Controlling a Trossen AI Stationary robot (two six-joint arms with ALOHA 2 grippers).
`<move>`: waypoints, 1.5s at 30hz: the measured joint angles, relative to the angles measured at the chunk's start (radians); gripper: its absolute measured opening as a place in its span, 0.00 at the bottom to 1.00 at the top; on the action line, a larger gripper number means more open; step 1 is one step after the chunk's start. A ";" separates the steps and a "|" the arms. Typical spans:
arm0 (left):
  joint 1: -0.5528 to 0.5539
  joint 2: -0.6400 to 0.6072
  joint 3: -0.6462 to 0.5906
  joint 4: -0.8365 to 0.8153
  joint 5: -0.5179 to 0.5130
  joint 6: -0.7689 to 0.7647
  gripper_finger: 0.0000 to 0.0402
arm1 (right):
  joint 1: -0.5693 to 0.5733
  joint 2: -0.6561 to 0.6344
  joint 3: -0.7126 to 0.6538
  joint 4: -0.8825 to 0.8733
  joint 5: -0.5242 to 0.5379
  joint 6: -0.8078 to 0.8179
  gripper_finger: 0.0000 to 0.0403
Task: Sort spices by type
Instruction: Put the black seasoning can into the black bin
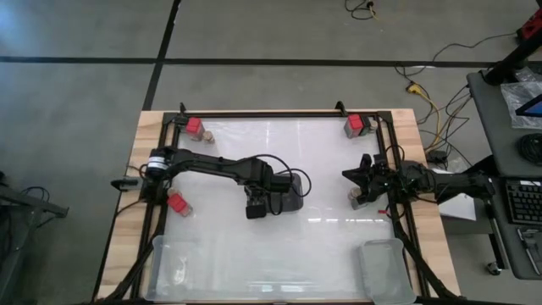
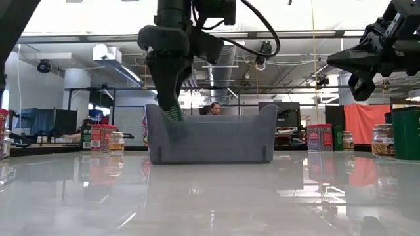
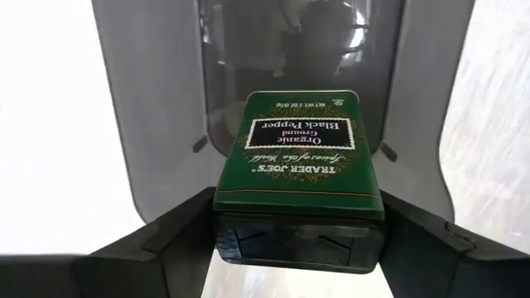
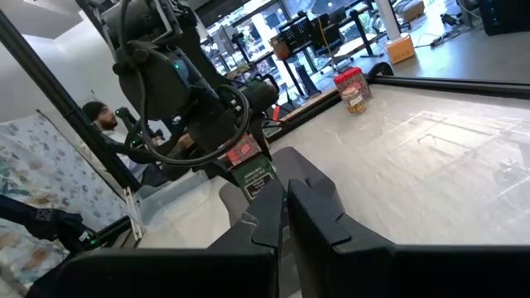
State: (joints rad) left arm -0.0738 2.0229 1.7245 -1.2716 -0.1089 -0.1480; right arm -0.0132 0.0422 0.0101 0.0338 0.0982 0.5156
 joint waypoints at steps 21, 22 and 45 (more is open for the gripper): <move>-0.011 0.000 -0.019 0.000 -0.004 0.060 0.66 | 0.000 0.000 0.000 0.000 0.000 0.000 0.03; -0.015 0.000 -0.019 -0.001 -0.005 0.075 0.66 | 0.000 0.000 0.000 0.000 0.000 0.000 0.03; -0.138 -0.002 0.080 -0.026 -0.322 0.773 0.66 | 0.000 0.000 0.000 0.000 0.000 0.000 0.03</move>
State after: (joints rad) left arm -0.2121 2.0211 1.8042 -1.2973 -0.4306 0.6250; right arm -0.0134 0.0421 0.0101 0.0338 0.0980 0.5156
